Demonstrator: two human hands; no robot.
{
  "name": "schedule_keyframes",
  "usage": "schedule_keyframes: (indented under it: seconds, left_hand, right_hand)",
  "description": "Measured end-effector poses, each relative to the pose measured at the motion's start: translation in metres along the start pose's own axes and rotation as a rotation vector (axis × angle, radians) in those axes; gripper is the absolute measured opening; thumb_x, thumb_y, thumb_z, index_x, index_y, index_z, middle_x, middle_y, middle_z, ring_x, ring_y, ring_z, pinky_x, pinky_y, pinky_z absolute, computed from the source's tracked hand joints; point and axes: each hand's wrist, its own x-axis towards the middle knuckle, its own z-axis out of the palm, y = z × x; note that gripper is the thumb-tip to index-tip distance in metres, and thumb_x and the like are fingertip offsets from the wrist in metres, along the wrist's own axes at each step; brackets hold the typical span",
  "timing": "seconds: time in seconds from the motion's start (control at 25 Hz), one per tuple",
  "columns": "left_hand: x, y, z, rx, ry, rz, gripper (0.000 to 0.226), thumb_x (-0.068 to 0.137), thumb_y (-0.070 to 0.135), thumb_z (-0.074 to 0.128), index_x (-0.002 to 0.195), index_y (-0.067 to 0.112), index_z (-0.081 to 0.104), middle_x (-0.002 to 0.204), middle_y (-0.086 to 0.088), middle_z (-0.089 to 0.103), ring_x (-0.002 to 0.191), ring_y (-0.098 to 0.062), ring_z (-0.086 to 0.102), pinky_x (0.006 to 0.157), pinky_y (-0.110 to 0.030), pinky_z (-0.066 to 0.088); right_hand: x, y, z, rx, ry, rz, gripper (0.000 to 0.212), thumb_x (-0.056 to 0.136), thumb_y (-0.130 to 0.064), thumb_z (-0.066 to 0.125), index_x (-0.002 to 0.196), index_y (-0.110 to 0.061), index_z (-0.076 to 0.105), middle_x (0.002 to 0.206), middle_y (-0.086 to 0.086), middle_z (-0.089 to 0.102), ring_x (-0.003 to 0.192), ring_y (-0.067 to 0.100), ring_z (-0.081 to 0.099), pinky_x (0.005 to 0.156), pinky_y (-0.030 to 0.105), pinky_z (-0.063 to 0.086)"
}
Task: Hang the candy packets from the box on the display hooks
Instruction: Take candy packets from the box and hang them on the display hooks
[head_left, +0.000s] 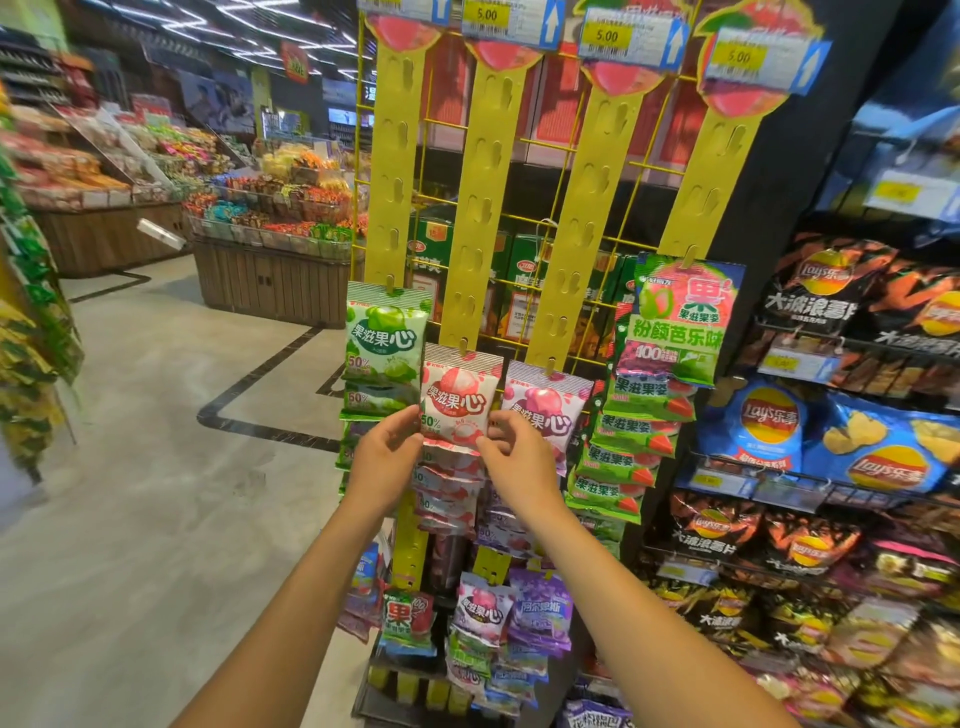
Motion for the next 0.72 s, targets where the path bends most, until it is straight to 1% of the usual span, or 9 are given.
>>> schedule_keyframes:
  seconds: [0.08,0.12,0.2,0.32,0.44,0.56,0.64,0.72]
  left_hand:
    - [-0.007,-0.002,-0.003,0.108,-0.001,0.036,0.045,0.103,0.012,0.059,0.146,0.022,0.058,0.141,0.002,0.063,0.129,-0.014,0.058,0.107,-0.038,0.052]
    - [-0.012,-0.002,-0.005,0.183,-0.004,0.062,0.045,0.102,0.015,0.060,0.146,0.025,0.058,0.143,0.004,0.061,0.132,-0.014,0.056,0.110,-0.040,0.049]
    - [-0.023,-0.005,-0.005,0.366,-0.029,0.164,0.045,0.103,0.020,0.061,0.146,0.028,0.056,0.146,0.006,0.056,0.136,-0.014,0.052,0.111,-0.038,0.046]
    - [-0.042,-0.011,0.004,0.667,-0.104,0.320,0.051,0.103,0.031,0.061,0.152,0.028,0.049,0.156,0.004,0.045,0.144,-0.016,0.042,0.118,-0.040,0.039]
    - [-0.066,-0.015,0.028,0.902,-0.152,0.425,0.060,0.101,0.045,0.060,0.156,0.029,0.043,0.162,0.003,0.037,0.152,-0.021,0.030,0.121,-0.047,0.038]
    - [-0.095,-0.017,0.066,1.017,-0.247,0.509,0.067,0.100,0.055,0.056,0.160,0.031,0.036,0.170,0.001,0.026,0.159,-0.025,0.018,0.124,-0.051,0.033]
    - [-0.116,-0.018,0.092,1.027,-0.326,0.512,0.071,0.100,0.058,0.054,0.162,0.032,0.032,0.172,0.001,0.020,0.161,-0.025,0.012,0.127,-0.050,0.027]
    - [-0.141,-0.019,0.127,1.024,-0.410,0.533,0.072,0.101,0.060,0.051,0.163,0.032,0.029,0.173,0.001,0.017,0.161,-0.025,0.010,0.128,-0.049,0.023]
  right_hand:
    - [-0.004,0.000,-0.005,-0.016,-0.026,-0.009,0.033,0.100,-0.024,0.065,0.133,-0.019,0.060,0.107,-0.008,0.068,0.084,0.001,0.064,0.076,0.025,0.058]
    - [-0.008,0.001,-0.008,-0.026,-0.040,-0.013,0.036,0.100,-0.024,0.064,0.135,-0.018,0.059,0.110,-0.008,0.067,0.085,0.000,0.063,0.078,0.025,0.057]
    - [-0.017,0.004,-0.018,-0.063,-0.067,-0.020,0.039,0.100,-0.024,0.063,0.139,-0.019,0.057,0.120,-0.007,0.064,0.092,-0.001,0.061,0.083,0.024,0.051]
    - [-0.036,0.016,-0.038,-0.160,-0.097,-0.065,0.040,0.100,-0.025,0.063,0.139,-0.022,0.056,0.133,-0.006,0.059,0.109,0.007,0.059,0.092,0.024,0.046]
    - [-0.062,0.040,-0.067,-0.310,-0.121,-0.099,0.040,0.100,-0.031,0.062,0.138,-0.027,0.054,0.136,-0.007,0.051,0.121,0.012,0.055,0.098,0.028,0.046]
    - [-0.095,0.072,-0.108,-0.448,-0.095,-0.112,0.044,0.101,-0.035,0.059,0.144,-0.029,0.049,0.146,-0.008,0.042,0.135,0.013,0.044,0.106,0.033,0.046]
    - [-0.119,0.092,-0.137,-0.528,-0.065,-0.101,0.049,0.102,-0.035,0.059,0.149,-0.027,0.045,0.157,-0.007,0.033,0.147,0.015,0.030,0.116,0.036,0.039]
    - [-0.147,0.112,-0.177,-0.583,-0.030,-0.057,0.050,0.102,-0.032,0.059,0.150,-0.026,0.045,0.162,-0.005,0.028,0.152,0.018,0.024,0.119,0.038,0.036]
